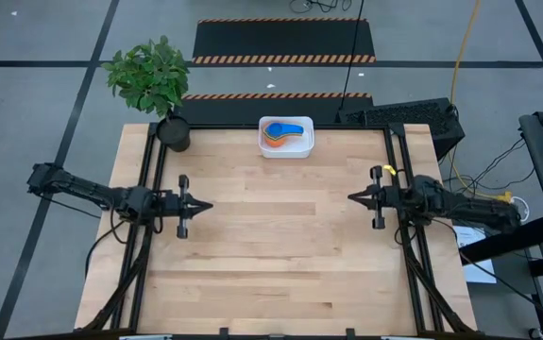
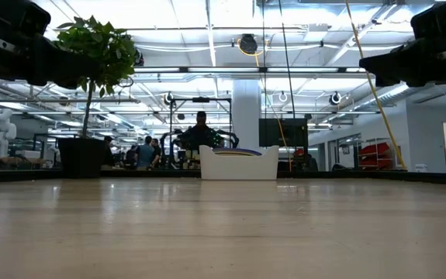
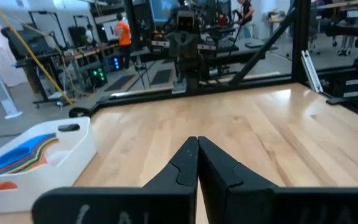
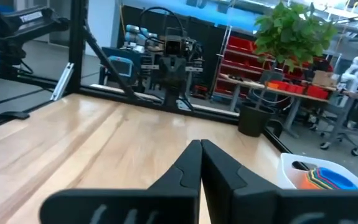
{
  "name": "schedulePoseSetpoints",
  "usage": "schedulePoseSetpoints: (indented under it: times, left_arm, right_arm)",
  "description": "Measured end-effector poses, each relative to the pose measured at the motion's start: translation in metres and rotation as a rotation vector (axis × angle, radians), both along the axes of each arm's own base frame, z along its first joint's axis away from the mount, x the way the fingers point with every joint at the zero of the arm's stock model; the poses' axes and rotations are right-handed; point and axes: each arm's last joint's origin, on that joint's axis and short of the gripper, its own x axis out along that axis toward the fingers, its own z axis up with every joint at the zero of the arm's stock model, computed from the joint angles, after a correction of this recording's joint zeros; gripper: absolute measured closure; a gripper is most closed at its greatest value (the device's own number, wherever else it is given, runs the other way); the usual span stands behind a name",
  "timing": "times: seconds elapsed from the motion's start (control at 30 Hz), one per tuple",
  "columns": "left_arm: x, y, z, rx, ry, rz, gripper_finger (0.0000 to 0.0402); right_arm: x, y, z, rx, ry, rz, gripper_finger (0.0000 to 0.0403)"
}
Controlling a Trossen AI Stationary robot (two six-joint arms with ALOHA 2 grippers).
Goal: Nest measuring cups in basket
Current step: Return to Home Position
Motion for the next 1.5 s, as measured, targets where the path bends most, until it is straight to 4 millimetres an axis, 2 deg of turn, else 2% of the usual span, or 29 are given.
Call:
schedulePoseSetpoints:
  times: [0.2,0.4,0.8,0.93,1.5]
  left_arm:
    - [0.0,0.0,-0.004,-0.028,0.043,0.008,0.0395]
    - [0.0,0.0,-0.004,-0.043,0.043,0.014,0.0398]
    - [0.0,0.001,-0.004,-0.03,0.036,0.018,0.0396]
    - [0.0,0.001,-0.004,-0.009,0.04,0.018,0.0398]
    - [-0.008,0.006,-0.016,0.018,0.164,0.072,0.0398]
  right_arm:
    - [0.0,-0.003,-0.001,0.018,0.008,0.003,0.0403]
    - [0.0,-0.003,-0.003,0.112,0.028,-0.058,0.0403]
    - [0.001,0.005,-0.004,0.047,0.043,-0.01,0.0403]
    - [0.001,0.005,-0.004,0.073,0.041,-0.008,0.0403]
    - [0.001,0.005,-0.002,0.065,0.028,-0.005,0.0403]
